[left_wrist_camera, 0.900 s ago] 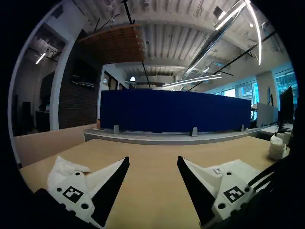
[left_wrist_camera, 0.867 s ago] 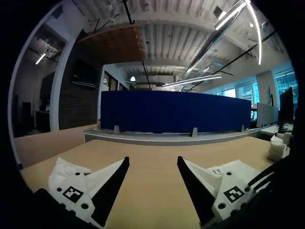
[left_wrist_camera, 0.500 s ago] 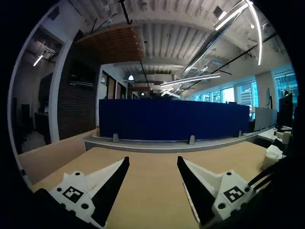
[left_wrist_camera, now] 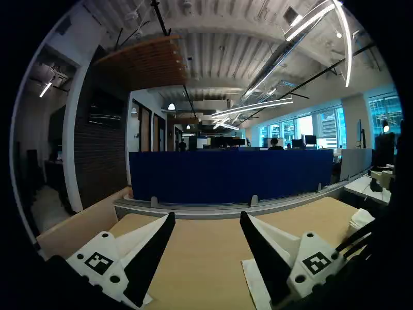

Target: Fold towel

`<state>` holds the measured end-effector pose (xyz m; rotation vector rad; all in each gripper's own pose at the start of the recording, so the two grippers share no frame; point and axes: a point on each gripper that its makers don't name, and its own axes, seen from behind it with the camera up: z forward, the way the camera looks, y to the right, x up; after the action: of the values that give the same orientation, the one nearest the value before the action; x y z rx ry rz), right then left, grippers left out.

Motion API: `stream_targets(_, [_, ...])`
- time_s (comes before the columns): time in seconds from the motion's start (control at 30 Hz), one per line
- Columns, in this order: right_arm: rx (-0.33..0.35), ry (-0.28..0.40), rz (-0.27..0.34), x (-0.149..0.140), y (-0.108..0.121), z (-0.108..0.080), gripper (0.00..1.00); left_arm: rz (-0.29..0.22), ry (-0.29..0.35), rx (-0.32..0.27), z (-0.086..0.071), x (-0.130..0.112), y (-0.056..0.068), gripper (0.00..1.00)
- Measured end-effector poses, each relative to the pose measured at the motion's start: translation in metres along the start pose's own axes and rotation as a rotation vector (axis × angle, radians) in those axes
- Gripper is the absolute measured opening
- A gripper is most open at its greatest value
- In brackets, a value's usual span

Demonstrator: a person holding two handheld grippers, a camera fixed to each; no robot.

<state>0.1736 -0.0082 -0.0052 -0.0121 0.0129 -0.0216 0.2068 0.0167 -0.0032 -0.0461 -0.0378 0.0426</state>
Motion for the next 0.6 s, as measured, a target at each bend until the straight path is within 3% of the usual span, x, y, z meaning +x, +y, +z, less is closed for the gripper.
stream_targets(0.2, [0.017,-0.009,-0.011,0.019,-0.004,-0.001,1.0,0.024,-0.026,-0.037,0.0,0.011,0.009,0.93])
stream_targets(0.6, [0.167,-0.103,-0.095,0.024,-0.036,-0.014,1.0,0.079,-0.12,-0.198,-0.012,0.008,0.035,0.93])
